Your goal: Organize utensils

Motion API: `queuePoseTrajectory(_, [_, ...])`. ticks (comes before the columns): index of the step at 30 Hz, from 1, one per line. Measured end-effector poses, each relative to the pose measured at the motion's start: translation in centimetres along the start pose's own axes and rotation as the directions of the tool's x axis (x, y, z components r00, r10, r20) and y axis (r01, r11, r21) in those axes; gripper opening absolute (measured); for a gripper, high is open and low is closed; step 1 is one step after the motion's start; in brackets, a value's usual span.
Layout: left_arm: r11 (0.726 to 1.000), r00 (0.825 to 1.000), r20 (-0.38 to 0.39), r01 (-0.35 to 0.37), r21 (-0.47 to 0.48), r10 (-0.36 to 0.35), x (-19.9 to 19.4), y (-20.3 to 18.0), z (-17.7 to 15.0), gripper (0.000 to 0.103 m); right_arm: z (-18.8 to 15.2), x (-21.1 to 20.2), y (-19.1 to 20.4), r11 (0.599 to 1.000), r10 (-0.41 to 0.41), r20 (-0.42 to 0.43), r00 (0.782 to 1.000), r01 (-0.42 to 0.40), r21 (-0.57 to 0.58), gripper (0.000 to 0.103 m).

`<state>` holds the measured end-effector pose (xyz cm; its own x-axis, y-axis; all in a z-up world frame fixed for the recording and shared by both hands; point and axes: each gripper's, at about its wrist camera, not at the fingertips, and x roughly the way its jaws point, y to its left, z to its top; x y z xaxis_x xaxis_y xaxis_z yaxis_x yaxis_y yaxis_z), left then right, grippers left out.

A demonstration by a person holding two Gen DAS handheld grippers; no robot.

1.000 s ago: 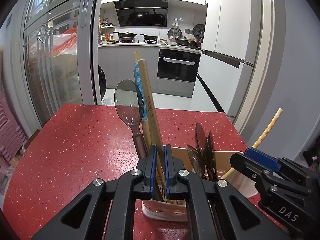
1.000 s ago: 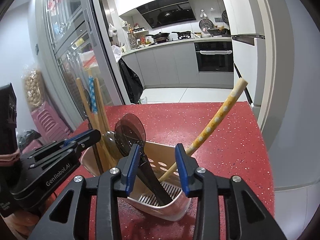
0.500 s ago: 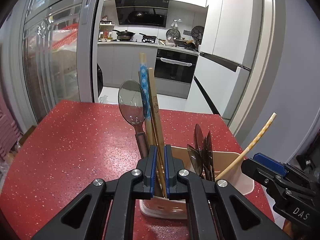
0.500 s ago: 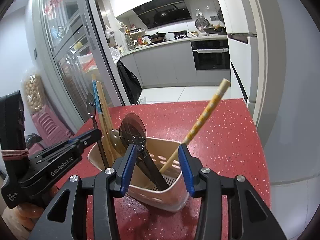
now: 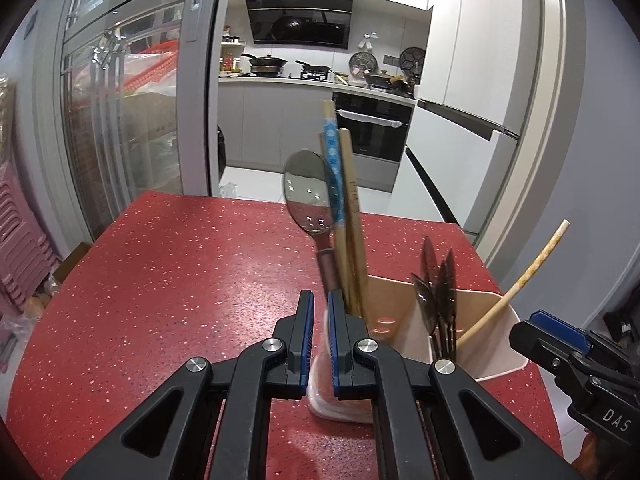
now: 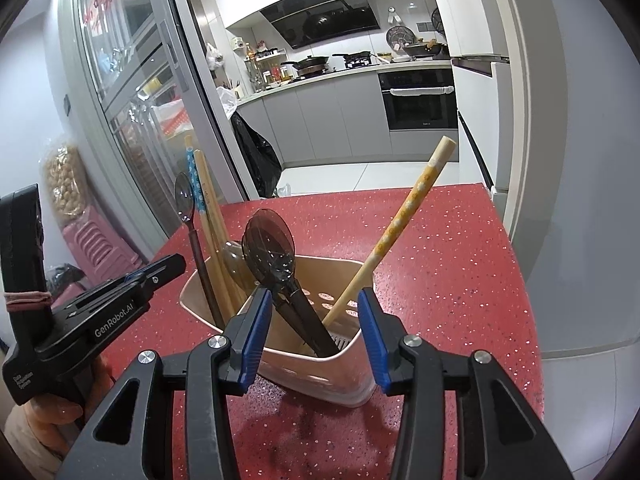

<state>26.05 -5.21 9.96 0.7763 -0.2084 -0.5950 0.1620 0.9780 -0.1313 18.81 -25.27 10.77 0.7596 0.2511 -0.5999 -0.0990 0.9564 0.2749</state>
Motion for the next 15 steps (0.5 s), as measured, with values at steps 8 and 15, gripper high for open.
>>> queuePoseTrajectory(8, [1.0, 1.0, 0.005, 0.005, 0.012, -0.005, -0.38, 0.05, -0.03, 0.032, 0.06, 0.02, -0.06, 1.0, 0.0, 0.001, 1.0, 0.0, -0.001, 0.048])
queuePoseTrajectory(15, [0.999, 0.999, 0.039, -0.037, 0.004, 0.036, -0.69, 0.51, -0.29, 0.103, -0.07, -0.07, -0.01, 1.0, -0.005, -0.006, 1.0, 0.005, 0.002, 0.049])
